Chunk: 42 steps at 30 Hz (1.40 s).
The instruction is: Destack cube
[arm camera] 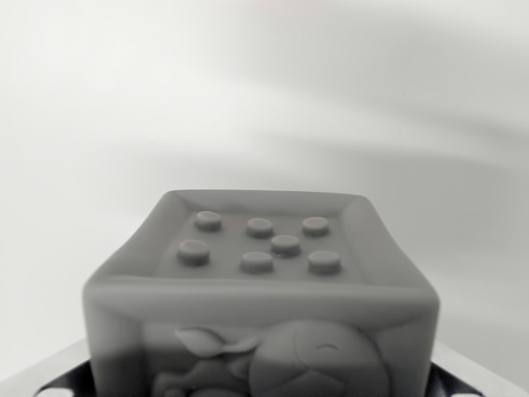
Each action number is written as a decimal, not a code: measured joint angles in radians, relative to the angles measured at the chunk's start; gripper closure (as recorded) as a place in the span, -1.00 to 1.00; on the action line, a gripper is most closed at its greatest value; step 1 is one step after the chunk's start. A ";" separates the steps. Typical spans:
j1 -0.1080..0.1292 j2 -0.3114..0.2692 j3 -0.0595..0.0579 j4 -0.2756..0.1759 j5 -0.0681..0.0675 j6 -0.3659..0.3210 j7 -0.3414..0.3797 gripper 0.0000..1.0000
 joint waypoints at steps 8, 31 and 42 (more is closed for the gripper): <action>0.000 0.081 -0.002 0.002 -0.002 0.073 0.004 1.00; 0.011 0.254 -0.017 0.028 -0.014 0.220 0.013 1.00; 0.018 0.309 -0.024 0.042 -0.014 0.261 0.013 1.00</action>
